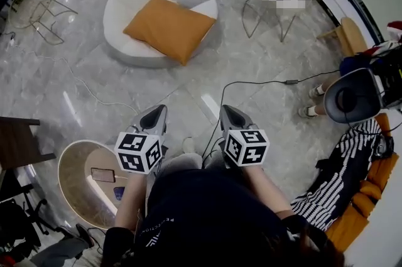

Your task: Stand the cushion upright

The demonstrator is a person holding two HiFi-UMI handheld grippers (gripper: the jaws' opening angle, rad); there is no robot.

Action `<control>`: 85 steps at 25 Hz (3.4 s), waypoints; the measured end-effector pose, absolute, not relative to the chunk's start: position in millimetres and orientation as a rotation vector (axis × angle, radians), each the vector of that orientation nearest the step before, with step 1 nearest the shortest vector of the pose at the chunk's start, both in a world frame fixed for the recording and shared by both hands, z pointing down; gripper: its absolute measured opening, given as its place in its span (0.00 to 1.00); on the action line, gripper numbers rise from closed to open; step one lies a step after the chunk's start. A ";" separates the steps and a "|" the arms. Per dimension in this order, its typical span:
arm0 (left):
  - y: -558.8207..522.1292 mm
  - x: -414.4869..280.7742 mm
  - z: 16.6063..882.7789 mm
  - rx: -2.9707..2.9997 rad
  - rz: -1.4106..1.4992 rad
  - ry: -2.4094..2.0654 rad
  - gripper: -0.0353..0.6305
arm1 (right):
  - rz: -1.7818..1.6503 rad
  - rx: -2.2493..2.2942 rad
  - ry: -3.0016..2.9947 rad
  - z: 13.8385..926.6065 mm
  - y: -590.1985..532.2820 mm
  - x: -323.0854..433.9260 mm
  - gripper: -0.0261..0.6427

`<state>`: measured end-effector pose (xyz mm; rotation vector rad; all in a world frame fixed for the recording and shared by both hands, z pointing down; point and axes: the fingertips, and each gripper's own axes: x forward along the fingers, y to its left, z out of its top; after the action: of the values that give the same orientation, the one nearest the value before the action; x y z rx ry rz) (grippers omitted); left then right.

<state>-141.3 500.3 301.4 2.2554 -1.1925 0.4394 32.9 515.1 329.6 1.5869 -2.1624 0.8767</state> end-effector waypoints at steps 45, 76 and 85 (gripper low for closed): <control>164.1 -142.7 407.8 2.084 0.660 -1.294 0.07 | 1.046 1.312 -2.113 449.4 166.1 39.0 0.15; 64.7 -132.9 614.3 2.066 0.932 -1.026 0.10 | 1.657 1.459 -1.912 680.5 110.0 12.4 0.51; 63.6 -123.9 671.1 2.021 0.962 -1.036 0.10 | 1.768 1.465 -1.880 747.7 97.6 11.7 0.54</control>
<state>-123.9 63.6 671.1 2.0213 -1.0365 0.9624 11.7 97.6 747.7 1.4651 -1.8801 1.7685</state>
